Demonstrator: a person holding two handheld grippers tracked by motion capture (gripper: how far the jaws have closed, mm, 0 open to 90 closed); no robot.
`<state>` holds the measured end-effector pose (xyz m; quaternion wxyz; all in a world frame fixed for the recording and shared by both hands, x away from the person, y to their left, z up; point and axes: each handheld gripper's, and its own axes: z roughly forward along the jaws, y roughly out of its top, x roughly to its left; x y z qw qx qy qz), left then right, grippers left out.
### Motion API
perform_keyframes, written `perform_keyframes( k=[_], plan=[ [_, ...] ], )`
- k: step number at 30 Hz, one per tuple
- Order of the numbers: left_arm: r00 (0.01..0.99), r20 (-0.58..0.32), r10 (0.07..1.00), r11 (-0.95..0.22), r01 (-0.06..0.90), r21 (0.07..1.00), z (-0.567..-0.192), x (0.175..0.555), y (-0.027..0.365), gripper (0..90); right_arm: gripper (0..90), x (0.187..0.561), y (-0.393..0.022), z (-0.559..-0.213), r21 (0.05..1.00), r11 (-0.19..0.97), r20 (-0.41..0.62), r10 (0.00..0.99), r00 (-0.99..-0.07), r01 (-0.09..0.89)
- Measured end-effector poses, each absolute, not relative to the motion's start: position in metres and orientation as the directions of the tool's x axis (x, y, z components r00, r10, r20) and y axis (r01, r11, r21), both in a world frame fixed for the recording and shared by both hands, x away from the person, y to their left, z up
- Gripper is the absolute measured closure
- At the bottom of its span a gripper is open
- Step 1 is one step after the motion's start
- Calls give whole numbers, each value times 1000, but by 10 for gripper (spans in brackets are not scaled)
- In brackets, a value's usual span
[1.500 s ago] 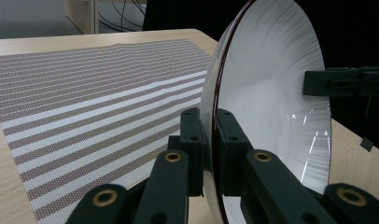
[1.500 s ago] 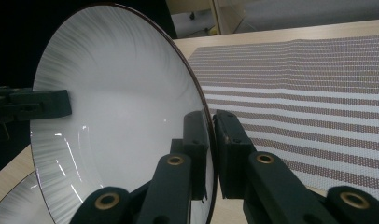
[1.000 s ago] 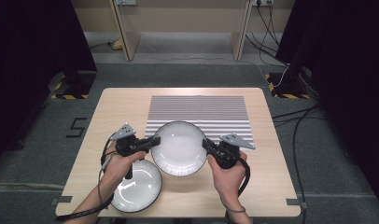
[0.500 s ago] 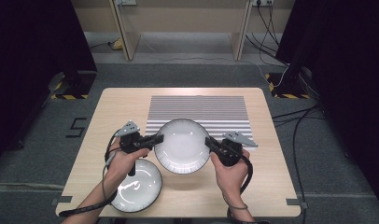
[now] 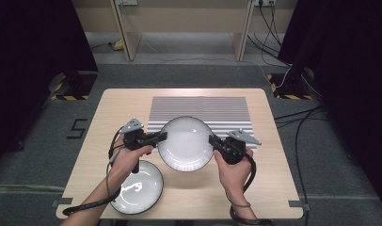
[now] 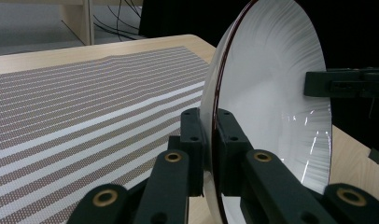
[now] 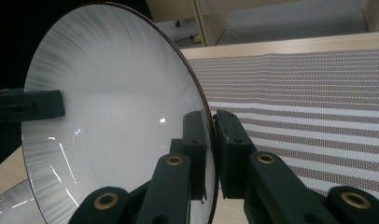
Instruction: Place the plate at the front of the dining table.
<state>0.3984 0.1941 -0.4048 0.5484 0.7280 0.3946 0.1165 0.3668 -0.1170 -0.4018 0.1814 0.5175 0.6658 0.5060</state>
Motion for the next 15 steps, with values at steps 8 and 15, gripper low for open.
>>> perform_keyframes(
  k=[8,15],
  plan=[
    [662,-258,704,-90,443,892,-404,404,191,831,830,372,-118,-400,867,-47,273,877,-395,496],
    [661,-267,701,-83,447,890,-407,410,189,831,829,377,-121,-400,865,-50,276,879,-389,500]
  ],
)
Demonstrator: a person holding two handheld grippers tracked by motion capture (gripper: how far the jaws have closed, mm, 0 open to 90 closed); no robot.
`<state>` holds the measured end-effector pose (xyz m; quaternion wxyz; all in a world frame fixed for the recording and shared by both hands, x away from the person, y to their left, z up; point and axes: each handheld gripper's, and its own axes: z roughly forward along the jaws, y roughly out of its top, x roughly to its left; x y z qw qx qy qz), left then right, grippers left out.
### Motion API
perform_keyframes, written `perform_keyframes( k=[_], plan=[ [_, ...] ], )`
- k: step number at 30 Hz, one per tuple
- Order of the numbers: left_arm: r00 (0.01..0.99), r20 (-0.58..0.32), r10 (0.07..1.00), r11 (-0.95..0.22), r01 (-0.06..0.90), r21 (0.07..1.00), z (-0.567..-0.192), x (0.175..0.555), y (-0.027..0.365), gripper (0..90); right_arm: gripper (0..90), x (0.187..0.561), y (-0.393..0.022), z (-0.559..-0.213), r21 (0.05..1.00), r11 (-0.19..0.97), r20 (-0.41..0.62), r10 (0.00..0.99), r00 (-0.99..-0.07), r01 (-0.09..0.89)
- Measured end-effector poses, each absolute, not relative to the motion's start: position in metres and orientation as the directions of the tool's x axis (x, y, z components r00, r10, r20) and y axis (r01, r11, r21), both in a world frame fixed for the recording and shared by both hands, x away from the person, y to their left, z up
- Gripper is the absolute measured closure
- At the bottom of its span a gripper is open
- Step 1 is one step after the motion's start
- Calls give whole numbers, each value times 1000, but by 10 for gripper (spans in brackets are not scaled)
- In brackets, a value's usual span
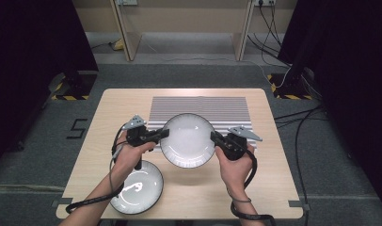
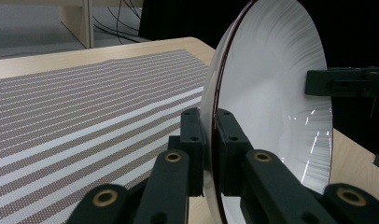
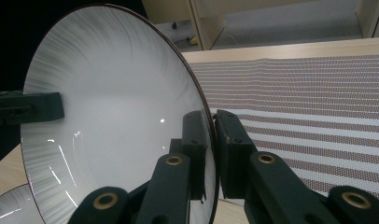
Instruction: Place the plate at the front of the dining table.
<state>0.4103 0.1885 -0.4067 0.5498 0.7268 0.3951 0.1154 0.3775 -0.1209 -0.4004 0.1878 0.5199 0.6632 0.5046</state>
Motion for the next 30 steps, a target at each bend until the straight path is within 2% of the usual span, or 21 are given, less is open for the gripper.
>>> perform_keyframes(
  k=[30],
  plan=[
    [645,-264,717,-65,439,896,-413,445,181,826,825,411,-122,-399,877,-26,230,900,-371,480]
  ],
)
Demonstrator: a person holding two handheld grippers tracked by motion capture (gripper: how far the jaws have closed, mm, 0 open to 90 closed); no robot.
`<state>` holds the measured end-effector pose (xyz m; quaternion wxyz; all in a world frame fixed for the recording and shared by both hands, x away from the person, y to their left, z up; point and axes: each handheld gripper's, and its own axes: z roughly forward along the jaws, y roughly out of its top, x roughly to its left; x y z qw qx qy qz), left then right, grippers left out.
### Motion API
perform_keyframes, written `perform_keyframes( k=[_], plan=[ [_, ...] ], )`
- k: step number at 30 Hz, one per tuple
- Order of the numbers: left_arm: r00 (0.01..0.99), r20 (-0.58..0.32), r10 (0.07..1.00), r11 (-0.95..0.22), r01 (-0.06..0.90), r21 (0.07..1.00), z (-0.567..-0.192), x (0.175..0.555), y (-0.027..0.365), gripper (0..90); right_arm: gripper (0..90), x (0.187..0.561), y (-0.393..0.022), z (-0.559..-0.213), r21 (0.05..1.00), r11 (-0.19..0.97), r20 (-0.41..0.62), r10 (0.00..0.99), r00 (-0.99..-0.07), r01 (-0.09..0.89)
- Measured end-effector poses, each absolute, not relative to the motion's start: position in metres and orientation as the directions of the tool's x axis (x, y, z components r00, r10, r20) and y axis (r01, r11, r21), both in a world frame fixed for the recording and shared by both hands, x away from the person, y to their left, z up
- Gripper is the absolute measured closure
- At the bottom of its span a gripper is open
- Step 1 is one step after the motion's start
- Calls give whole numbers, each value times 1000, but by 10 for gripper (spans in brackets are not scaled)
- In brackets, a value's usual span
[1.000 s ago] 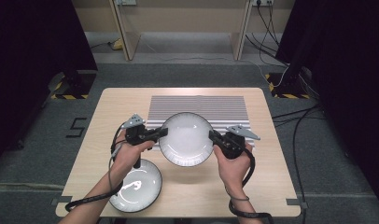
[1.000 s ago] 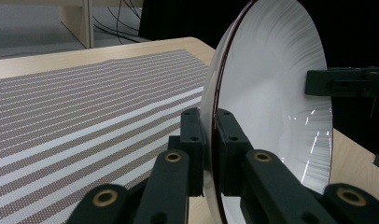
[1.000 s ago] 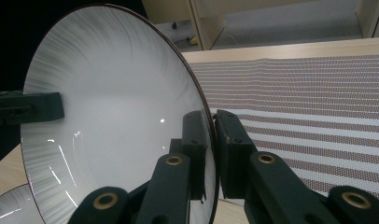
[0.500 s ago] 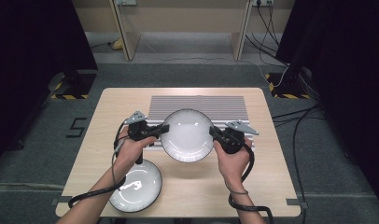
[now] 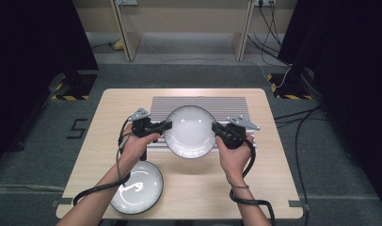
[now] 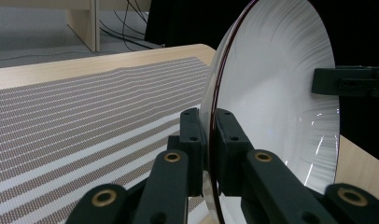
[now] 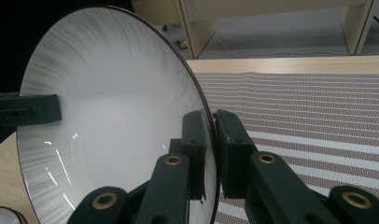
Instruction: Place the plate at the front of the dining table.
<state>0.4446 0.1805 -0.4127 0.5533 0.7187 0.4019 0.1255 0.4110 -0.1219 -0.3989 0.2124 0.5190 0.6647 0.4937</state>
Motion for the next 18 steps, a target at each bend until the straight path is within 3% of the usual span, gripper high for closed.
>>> perform_keyframes(
  k=[18],
  plan=[
    [630,-280,724,-54,457,888,-420,474,176,823,827,435,-125,-404,884,-16,212,904,-370,467]
  ],
)
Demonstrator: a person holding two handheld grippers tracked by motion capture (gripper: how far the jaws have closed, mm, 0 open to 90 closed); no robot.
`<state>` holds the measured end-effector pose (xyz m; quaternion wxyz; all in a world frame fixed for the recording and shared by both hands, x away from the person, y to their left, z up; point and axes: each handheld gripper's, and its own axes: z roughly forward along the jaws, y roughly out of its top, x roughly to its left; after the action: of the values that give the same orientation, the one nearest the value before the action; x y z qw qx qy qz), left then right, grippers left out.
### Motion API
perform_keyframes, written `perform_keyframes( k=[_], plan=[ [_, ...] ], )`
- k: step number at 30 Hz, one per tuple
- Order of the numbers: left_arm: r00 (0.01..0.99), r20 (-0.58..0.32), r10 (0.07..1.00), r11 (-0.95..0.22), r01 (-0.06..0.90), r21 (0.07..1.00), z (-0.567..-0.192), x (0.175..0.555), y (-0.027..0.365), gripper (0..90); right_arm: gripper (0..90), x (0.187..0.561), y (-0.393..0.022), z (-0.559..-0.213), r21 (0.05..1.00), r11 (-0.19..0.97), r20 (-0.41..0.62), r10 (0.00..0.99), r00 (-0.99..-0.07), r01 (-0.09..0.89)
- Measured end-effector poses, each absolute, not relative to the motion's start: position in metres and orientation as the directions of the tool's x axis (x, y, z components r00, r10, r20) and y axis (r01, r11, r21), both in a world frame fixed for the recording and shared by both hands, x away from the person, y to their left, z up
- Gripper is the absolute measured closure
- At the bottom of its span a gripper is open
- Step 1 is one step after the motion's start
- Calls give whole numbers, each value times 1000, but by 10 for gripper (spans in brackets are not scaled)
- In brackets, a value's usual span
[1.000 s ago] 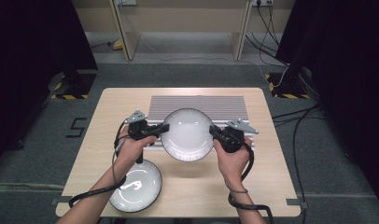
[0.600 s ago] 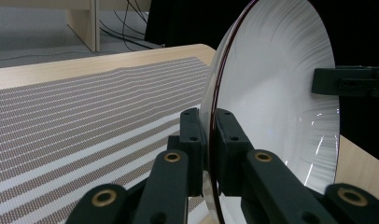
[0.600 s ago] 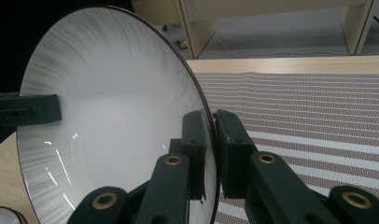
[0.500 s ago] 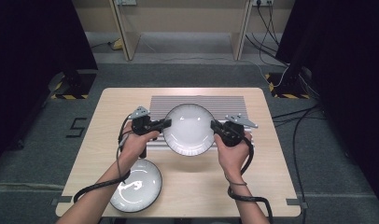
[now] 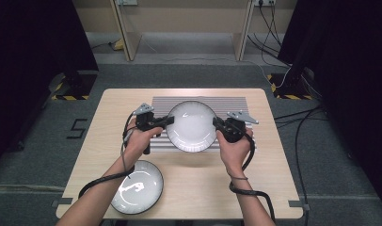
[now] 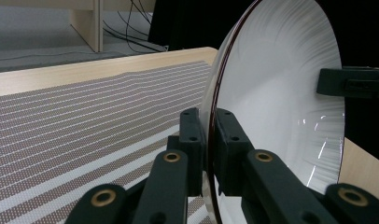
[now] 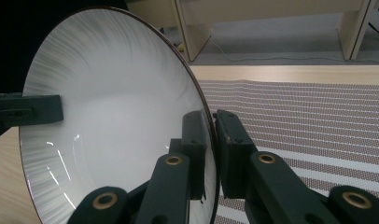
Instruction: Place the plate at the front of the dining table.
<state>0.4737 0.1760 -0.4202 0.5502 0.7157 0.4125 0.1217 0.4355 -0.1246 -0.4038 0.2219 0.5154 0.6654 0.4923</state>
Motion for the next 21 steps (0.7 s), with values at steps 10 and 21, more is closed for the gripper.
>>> perform_keyframes(
  k=[10,21],
  plan=[
    [613,-293,734,-50,478,877,-427,497,170,820,826,459,-127,-409,878,-15,209,911,-356,479],
    [574,-328,750,-35,530,847,-443,522,164,812,825,483,-129,-422,867,-16,212,917,-338,499]
  ],
)
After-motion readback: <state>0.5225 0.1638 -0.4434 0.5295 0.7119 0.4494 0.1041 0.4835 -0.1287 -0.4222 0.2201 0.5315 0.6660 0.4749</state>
